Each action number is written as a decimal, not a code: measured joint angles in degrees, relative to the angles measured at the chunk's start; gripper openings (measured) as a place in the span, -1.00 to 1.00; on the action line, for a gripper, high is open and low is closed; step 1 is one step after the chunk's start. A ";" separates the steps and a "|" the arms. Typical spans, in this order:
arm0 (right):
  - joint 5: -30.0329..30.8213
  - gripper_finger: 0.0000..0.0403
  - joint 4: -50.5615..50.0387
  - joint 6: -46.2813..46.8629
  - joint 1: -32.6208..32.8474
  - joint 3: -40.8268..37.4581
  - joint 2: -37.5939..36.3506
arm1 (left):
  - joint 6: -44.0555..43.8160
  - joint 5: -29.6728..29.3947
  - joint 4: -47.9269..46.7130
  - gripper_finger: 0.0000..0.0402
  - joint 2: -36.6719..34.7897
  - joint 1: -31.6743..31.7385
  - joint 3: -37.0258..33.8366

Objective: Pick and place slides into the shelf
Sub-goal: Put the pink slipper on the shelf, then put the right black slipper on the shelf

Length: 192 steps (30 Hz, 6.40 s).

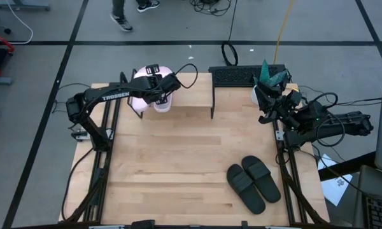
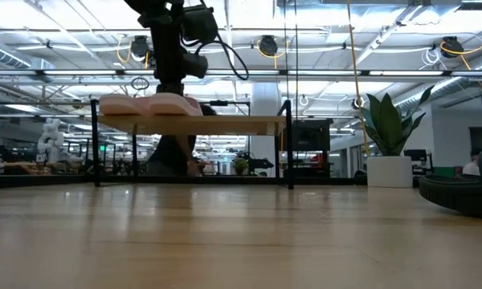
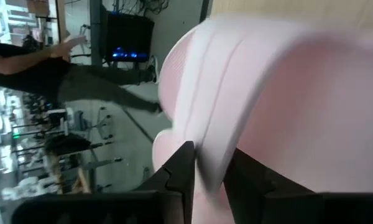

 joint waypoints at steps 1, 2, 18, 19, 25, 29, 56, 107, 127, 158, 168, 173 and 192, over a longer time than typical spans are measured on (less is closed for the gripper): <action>0.00 -0.35 0.00 0.00 0.00 0.00 0.00 | 0.38 -0.63 -0.28 -0.59 0.02 0.00 0.09; 0.00 -0.35 -0.01 0.00 0.00 0.00 0.00 | 0.48 -0.95 -0.30 -0.58 0.06 -0.02 0.34; 0.00 -0.35 -0.02 0.02 -0.02 0.00 0.00 | -0.58 0.98 -0.08 -0.57 0.06 -0.17 5.68; 0.00 -0.35 0.00 0.00 0.00 0.00 0.02 | -1.14 2.44 -0.08 -0.57 0.06 -0.17 5.68; 0.00 -0.35 -0.02 0.02 0.00 0.00 0.01 | -2.16 4.22 -0.12 -0.57 -0.02 -0.22 5.73; 0.00 -0.35 -0.02 0.02 0.00 0.00 0.00 | -2.22 3.41 -0.34 -0.57 -0.02 0.09 5.73; 1.51 -0.35 -0.02 -1.75 -0.02 0.00 0.01 | 6.44 14.09 20.37 -0.57 2.14 -2.12 5.79; 2.99 -0.35 -0.62 -2.36 0.00 0.02 0.00 | 4.79 5.42 18.35 -0.57 7.45 3.96 5.77; 2.95 -0.35 -2.06 -3.96 0.04 0.02 -0.09 | 3.45 -0.74 6.69 -0.57 7.45 -7.33 31.30; -43.40 -0.35 -63.62 55.88 23.40 0.02 -1.58 | -62.03 2.81 -40.19 -0.57 -5.19 -26.41 37.33; -57.40 -0.35 -79.72 60.92 32.88 0.02 6.32 | -66.75 2.94 -40.37 -0.57 0.23 -30.16 37.43; -52.94 -0.35 -86.20 58.71 34.78 0.00 8.32 | -65.72 2.67 -39.44 -0.57 2.65 -30.05 37.48; -36.94 -0.35 -92.20 51.38 40.05 0.02 13.62 | -65.56 1.95 -40.47 -0.57 4.11 -29.44 37.42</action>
